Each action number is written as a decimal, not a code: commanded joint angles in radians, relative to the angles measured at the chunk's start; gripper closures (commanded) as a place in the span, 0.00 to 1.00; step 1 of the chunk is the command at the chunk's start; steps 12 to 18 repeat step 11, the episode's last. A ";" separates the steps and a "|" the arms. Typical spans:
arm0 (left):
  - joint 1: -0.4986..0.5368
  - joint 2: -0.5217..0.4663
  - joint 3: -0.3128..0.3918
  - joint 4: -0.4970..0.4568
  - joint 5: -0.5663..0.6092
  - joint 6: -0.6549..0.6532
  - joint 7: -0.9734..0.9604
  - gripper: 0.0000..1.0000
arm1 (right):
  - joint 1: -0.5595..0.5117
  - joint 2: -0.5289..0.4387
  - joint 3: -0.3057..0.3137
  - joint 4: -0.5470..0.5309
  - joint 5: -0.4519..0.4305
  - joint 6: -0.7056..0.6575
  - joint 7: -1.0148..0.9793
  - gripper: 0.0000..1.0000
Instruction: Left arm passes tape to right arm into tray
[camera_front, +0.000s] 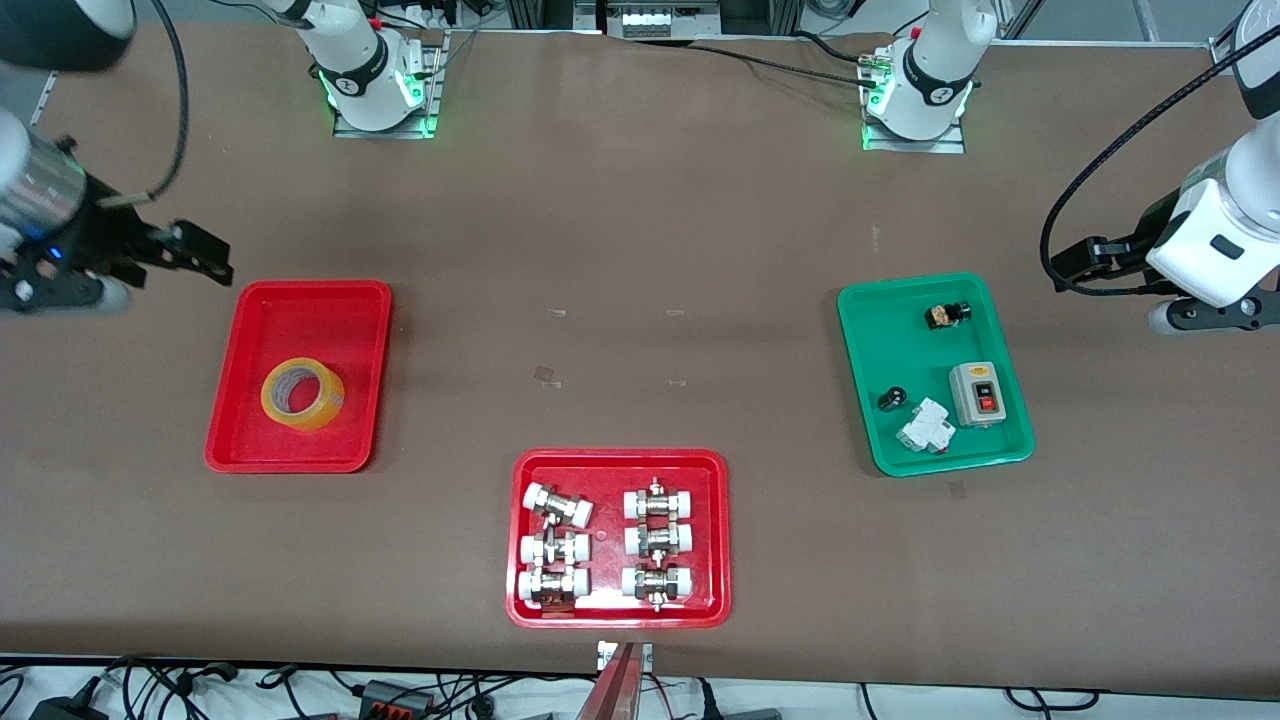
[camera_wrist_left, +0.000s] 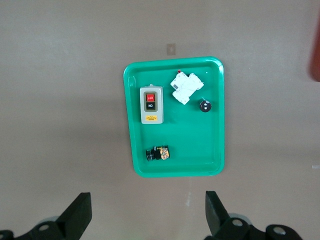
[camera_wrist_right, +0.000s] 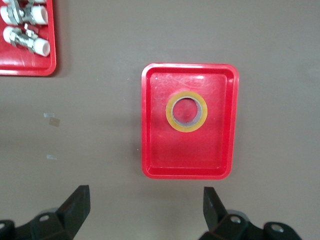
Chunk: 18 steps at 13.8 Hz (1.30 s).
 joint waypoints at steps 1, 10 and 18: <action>0.009 -0.012 -0.002 -0.002 -0.014 0.000 0.021 0.00 | -0.013 -0.117 -0.009 -0.140 0.060 0.044 0.037 0.00; 0.011 -0.010 -0.002 -0.002 -0.014 0.007 0.022 0.00 | -0.031 -0.072 -0.015 -0.028 0.039 0.026 0.014 0.00; 0.011 -0.010 -0.002 -0.002 -0.014 0.007 0.022 0.00 | -0.031 -0.069 -0.015 -0.027 0.033 0.026 0.008 0.00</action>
